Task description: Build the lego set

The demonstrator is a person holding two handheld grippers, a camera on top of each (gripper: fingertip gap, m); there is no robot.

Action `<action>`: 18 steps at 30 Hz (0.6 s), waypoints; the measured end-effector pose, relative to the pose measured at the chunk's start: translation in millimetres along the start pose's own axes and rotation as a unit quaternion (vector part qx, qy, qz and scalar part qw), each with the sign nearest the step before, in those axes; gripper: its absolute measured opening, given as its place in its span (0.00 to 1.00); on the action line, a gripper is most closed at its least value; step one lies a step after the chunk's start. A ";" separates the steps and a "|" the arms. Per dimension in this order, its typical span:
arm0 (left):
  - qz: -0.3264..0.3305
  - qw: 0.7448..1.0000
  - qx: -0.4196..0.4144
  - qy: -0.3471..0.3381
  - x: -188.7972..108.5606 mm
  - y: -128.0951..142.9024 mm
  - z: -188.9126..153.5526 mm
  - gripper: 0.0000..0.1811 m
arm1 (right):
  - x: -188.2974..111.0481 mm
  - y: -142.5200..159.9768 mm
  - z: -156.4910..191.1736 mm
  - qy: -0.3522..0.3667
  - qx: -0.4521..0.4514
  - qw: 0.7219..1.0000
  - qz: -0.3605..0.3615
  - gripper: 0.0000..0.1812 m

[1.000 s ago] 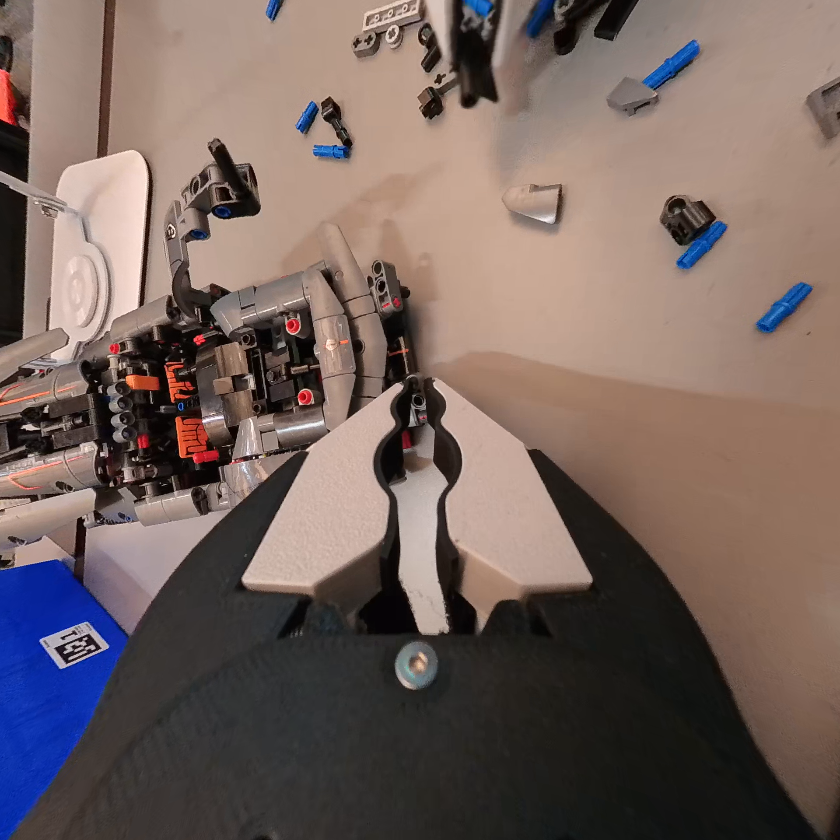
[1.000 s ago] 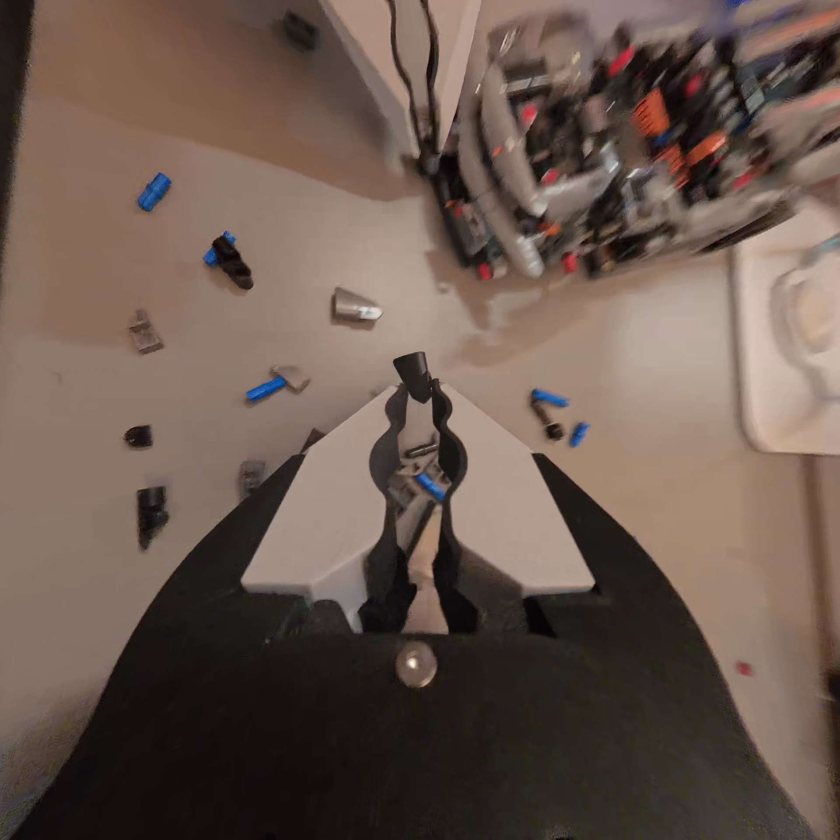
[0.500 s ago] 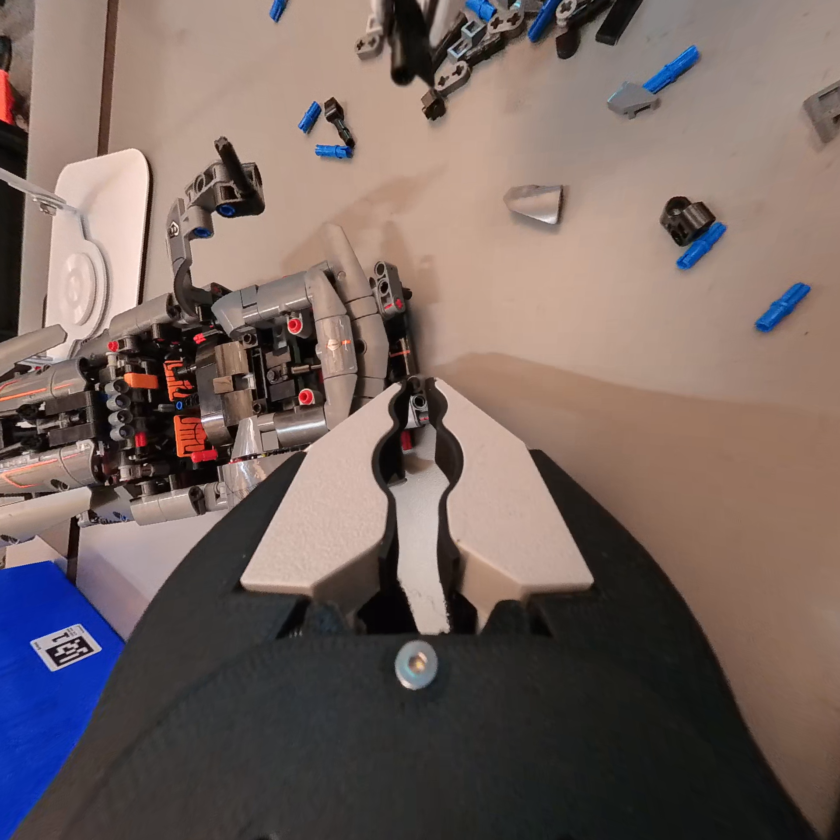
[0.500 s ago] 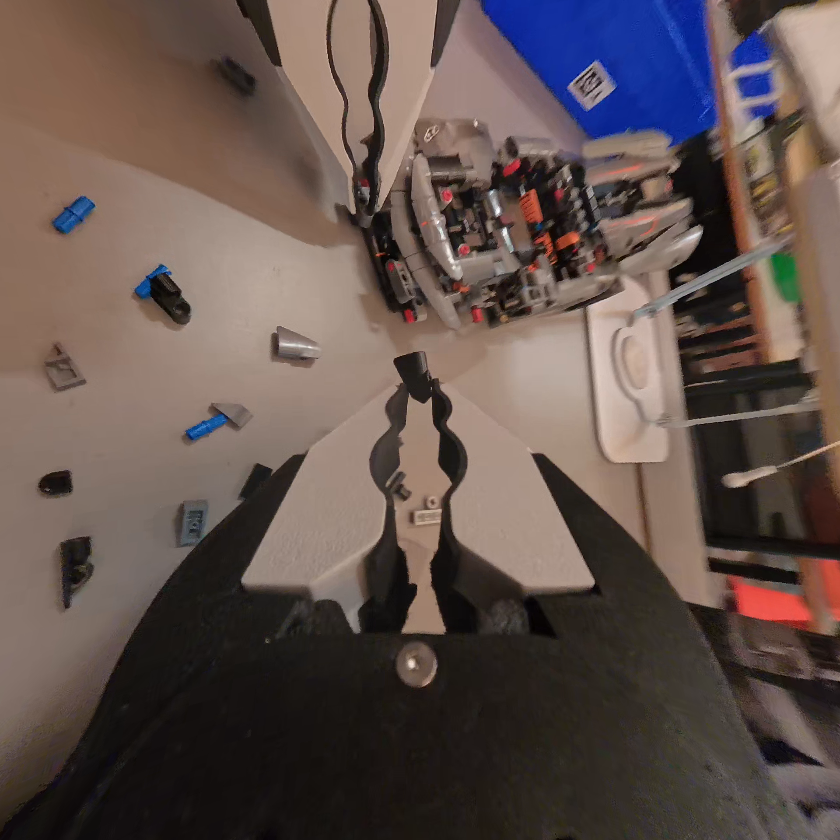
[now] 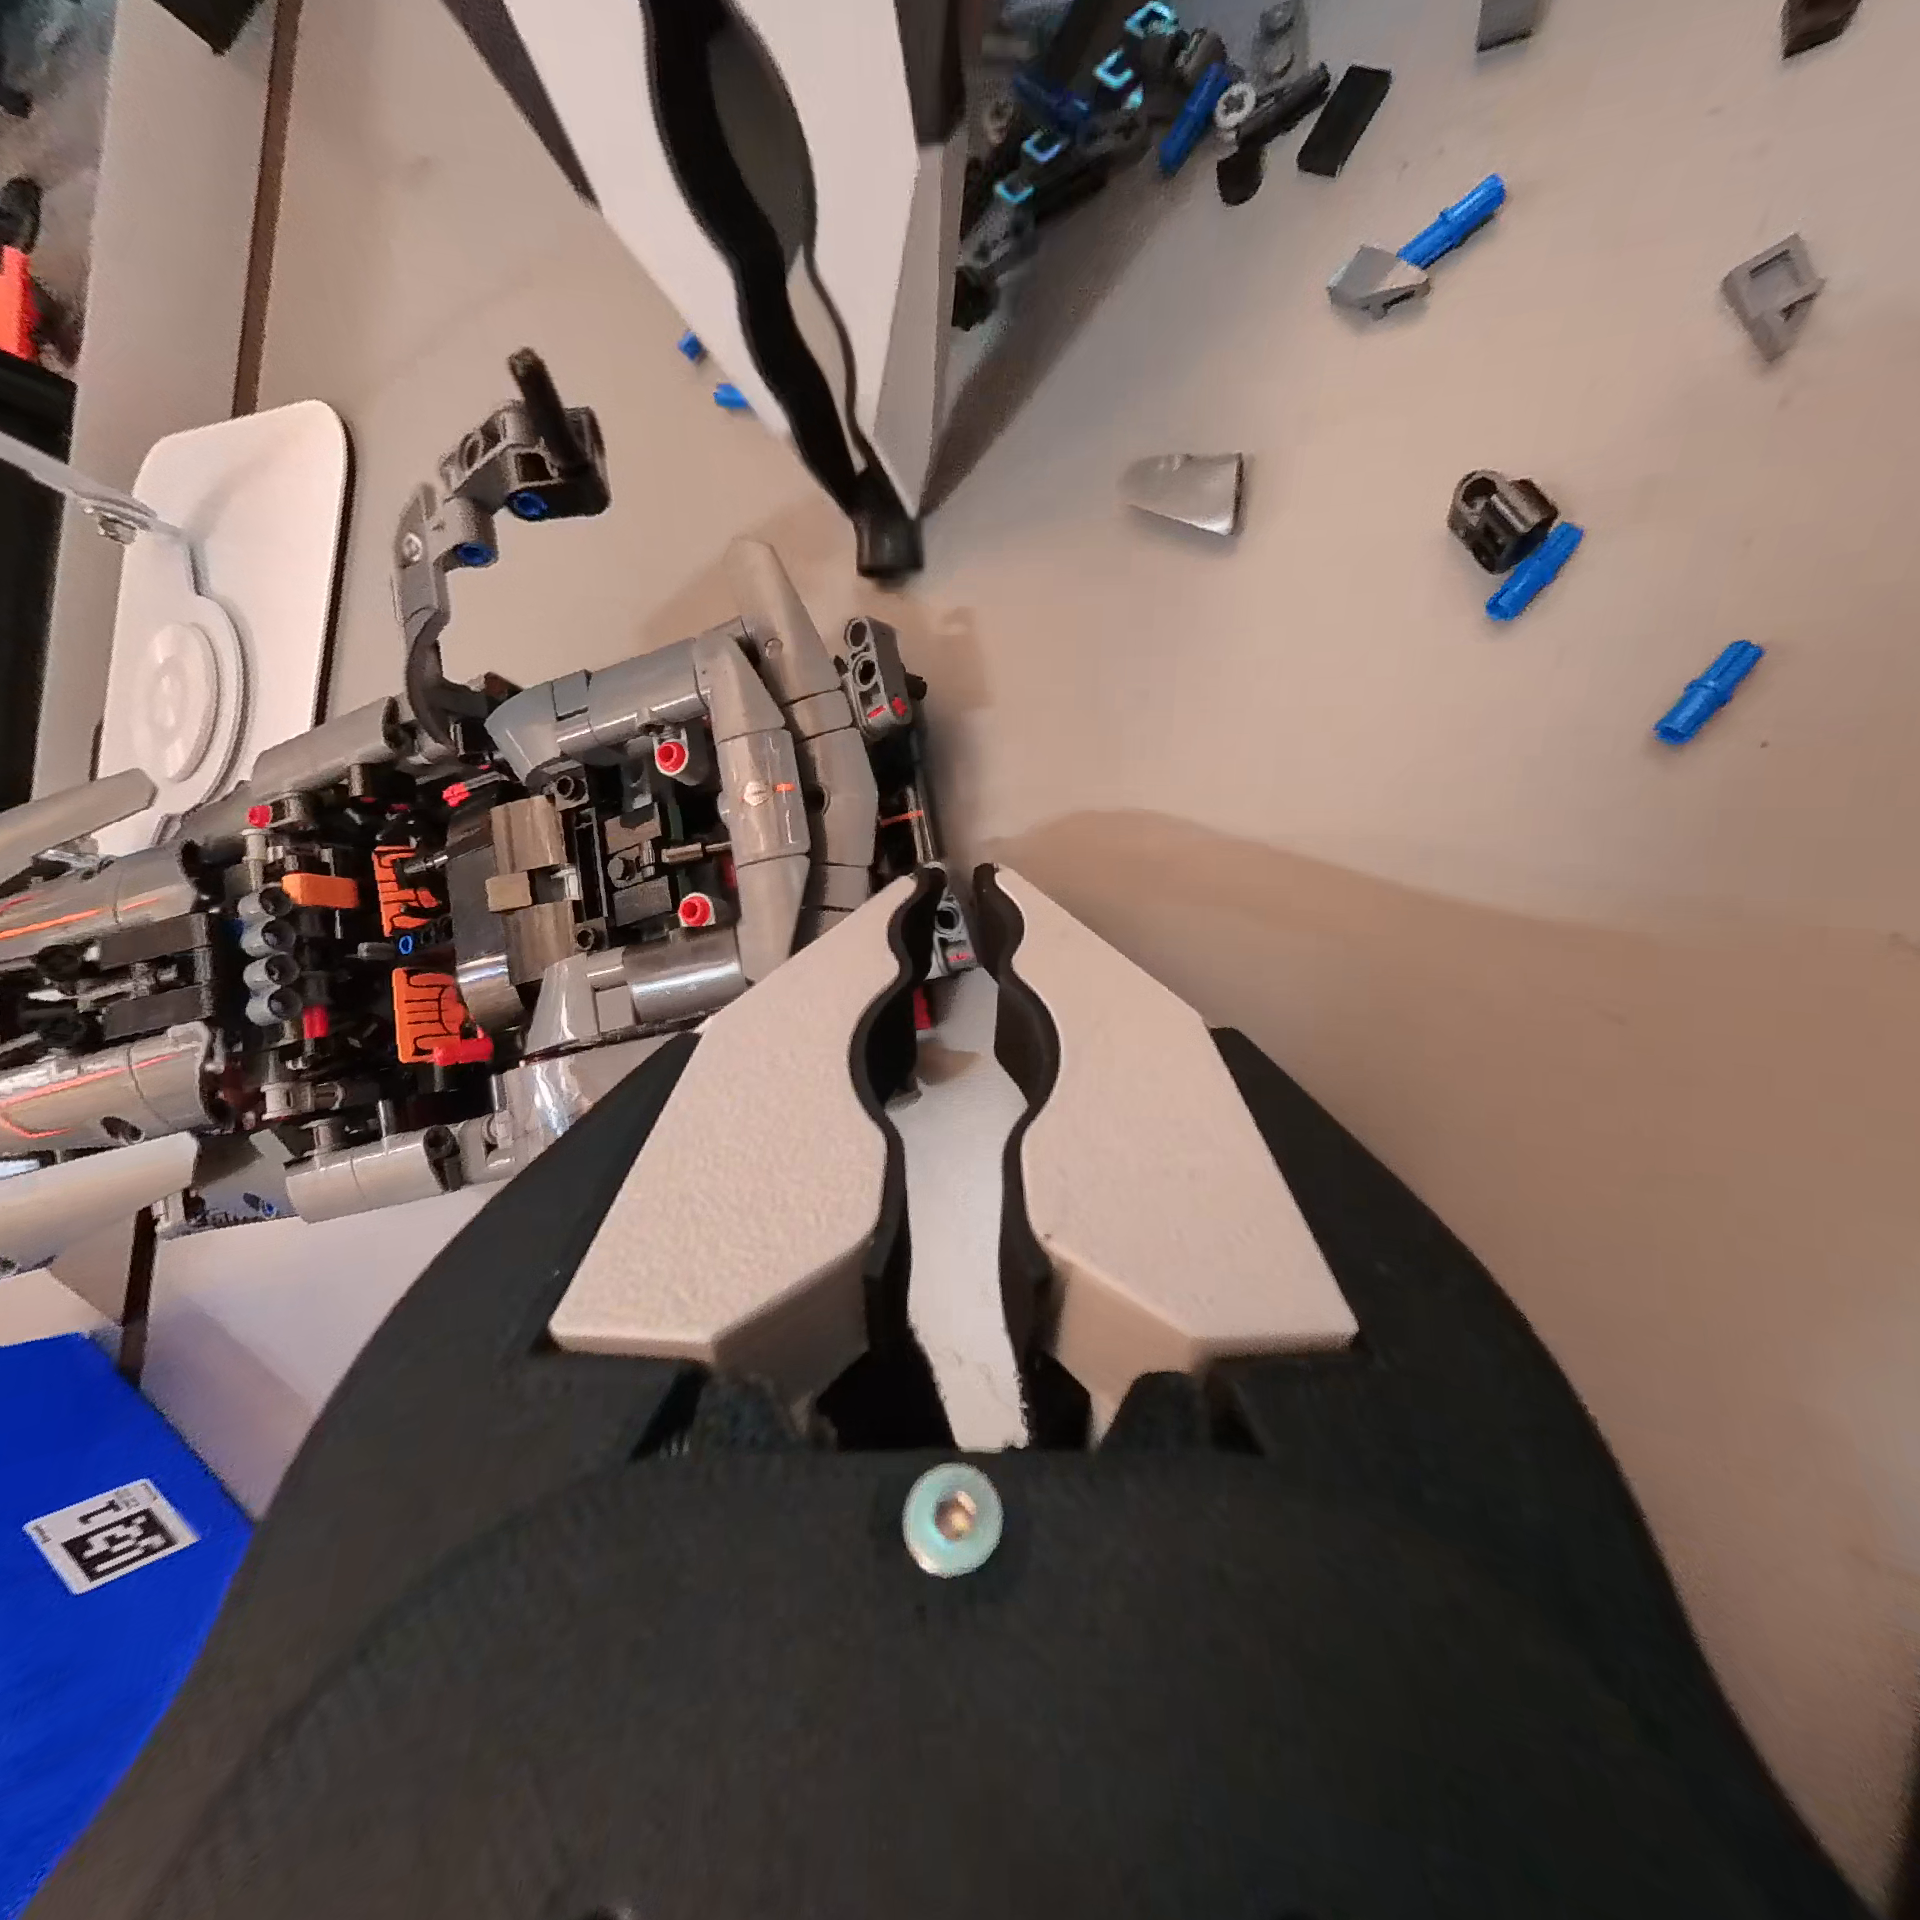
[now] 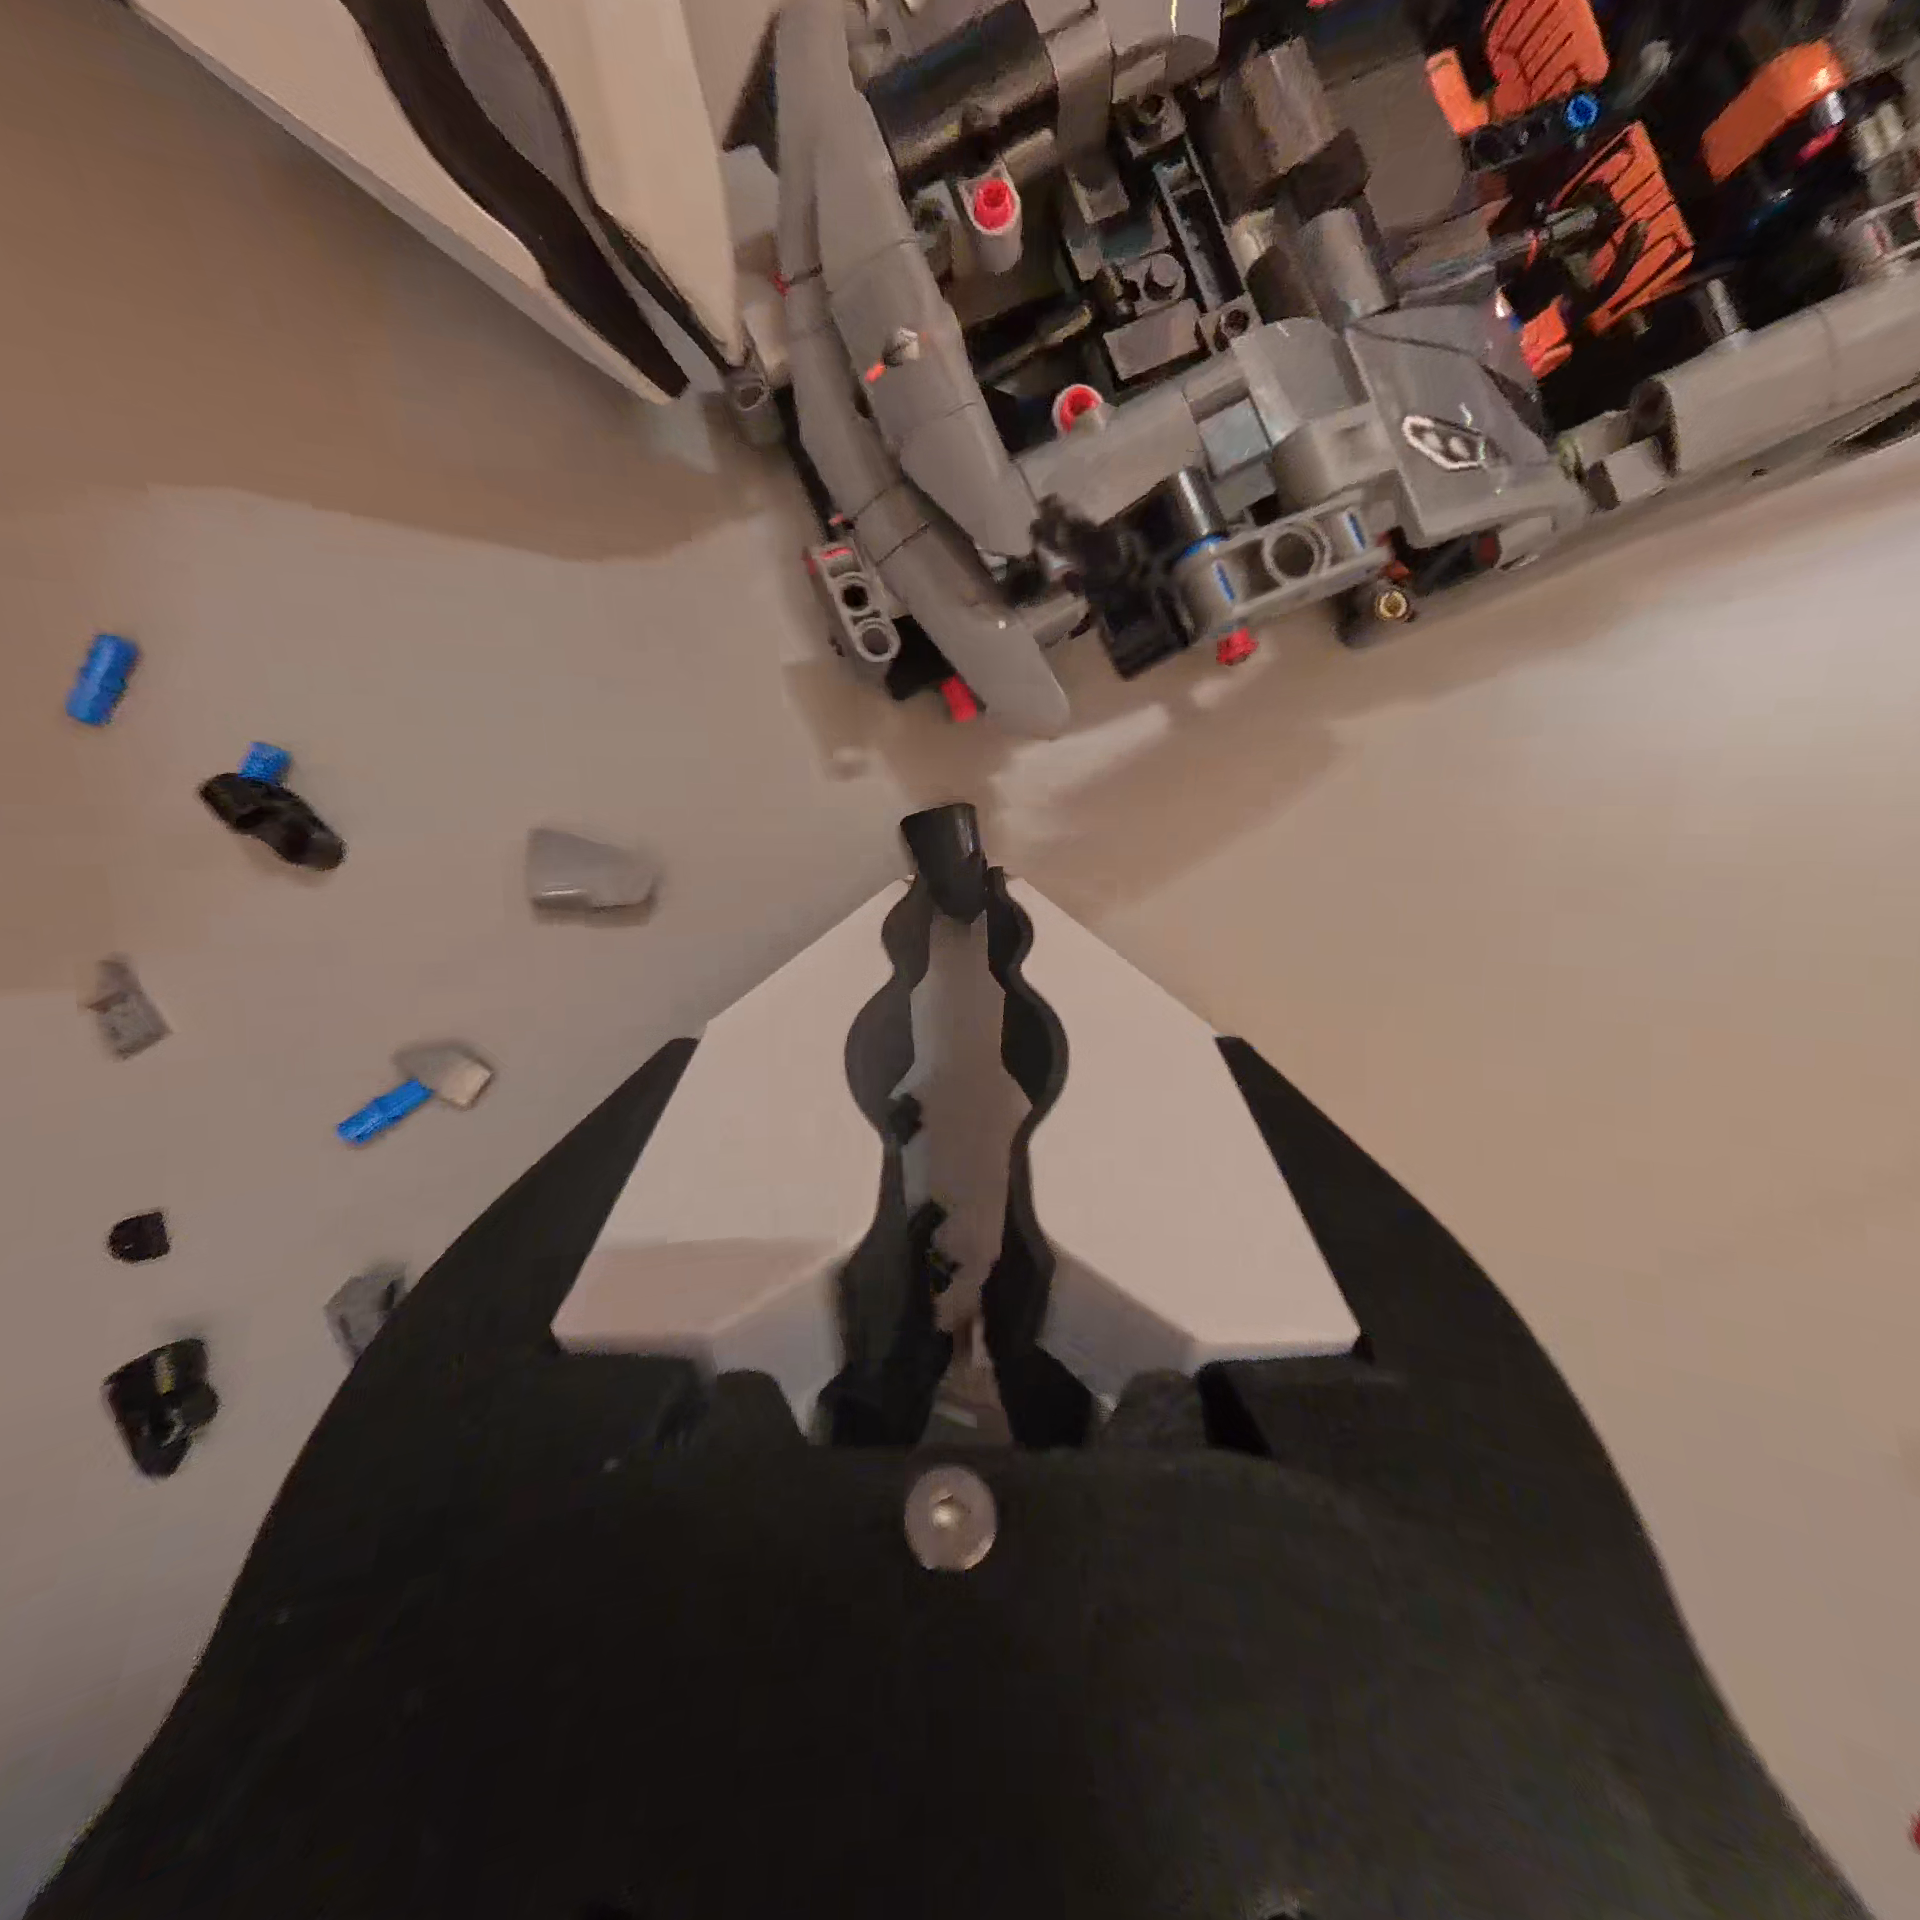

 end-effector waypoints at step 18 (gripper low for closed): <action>-0.025 0.999 -0.024 0.000 -2.2 3.0 8.2 0.03 | 6.0 -12.1 -9.3 -0.076 0.007 0.997 -0.013 0.11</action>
Point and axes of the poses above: each gripper's, where its closed fingertips meet, x out along the fingers, y out of its underside, z = x × y across the jaws, the point moved 5 cm from there along -x, back along the fingers, and after that the axes turned 14 degrees about z, right-handed, at the moved point
